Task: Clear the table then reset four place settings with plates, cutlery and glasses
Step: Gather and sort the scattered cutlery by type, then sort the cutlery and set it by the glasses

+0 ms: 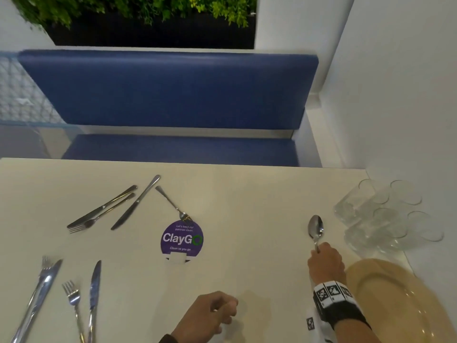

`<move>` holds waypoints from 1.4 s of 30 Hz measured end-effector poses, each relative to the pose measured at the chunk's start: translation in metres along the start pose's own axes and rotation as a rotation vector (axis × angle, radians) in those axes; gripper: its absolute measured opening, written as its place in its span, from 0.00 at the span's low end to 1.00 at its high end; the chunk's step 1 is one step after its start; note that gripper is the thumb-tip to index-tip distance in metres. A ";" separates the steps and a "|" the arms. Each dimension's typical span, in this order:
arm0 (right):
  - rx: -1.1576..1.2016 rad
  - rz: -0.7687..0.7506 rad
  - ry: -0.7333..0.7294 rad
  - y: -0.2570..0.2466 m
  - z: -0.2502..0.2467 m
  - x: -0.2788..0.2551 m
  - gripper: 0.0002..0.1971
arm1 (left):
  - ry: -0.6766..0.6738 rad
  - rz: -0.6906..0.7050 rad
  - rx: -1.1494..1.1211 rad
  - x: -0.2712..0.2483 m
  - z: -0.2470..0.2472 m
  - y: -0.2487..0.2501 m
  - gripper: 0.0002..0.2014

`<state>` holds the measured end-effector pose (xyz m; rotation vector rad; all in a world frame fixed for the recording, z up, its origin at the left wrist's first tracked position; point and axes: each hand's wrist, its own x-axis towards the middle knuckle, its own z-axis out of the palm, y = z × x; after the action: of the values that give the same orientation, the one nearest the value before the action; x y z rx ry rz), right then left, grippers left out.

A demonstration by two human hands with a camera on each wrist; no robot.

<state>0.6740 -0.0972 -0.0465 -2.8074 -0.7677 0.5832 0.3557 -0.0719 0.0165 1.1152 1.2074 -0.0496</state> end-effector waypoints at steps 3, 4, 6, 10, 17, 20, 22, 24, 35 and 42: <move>0.006 0.002 0.004 -0.002 0.002 -0.001 0.08 | 0.008 0.038 0.029 -0.006 -0.006 0.003 0.07; 0.015 -0.003 0.008 -0.003 0.002 -0.001 0.08 | 0.013 0.046 0.029 -0.009 -0.008 0.003 0.07; 0.023 0.019 0.010 -0.006 -0.005 -0.004 0.10 | 0.022 0.055 0.022 -0.013 -0.014 0.005 0.08; -0.083 0.003 0.016 -0.009 -0.011 -0.013 0.17 | 0.094 0.068 -0.045 -0.026 -0.036 0.002 0.09; 0.110 -0.438 -0.313 -0.113 0.009 -0.134 0.12 | 0.266 0.087 -0.099 -0.049 -0.115 -0.032 0.09; -0.038 -0.596 -0.636 -0.158 0.073 -0.196 0.08 | 0.373 0.096 -0.103 -0.066 -0.164 -0.059 0.09; -0.156 -0.698 -0.747 -0.194 0.114 -0.236 0.09 | 0.465 0.100 -0.099 -0.080 -0.200 -0.080 0.09; -0.229 -0.766 -0.798 -0.234 0.139 -0.277 0.14 | 0.580 0.083 -0.060 -0.093 -0.236 -0.106 0.09; -0.345 -0.518 -0.653 -0.303 0.189 -0.331 0.15 | 0.683 -0.210 0.404 -0.105 -0.333 -0.207 0.07; -0.345 -0.366 -0.590 -0.301 0.164 -0.329 0.13 | 0.558 -0.232 0.540 -0.094 -0.335 -0.192 0.08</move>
<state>0.2105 -0.0015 -0.0095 -2.6684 -1.5800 1.3378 -0.0303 0.0183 -0.0141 1.5061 1.8926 -0.2690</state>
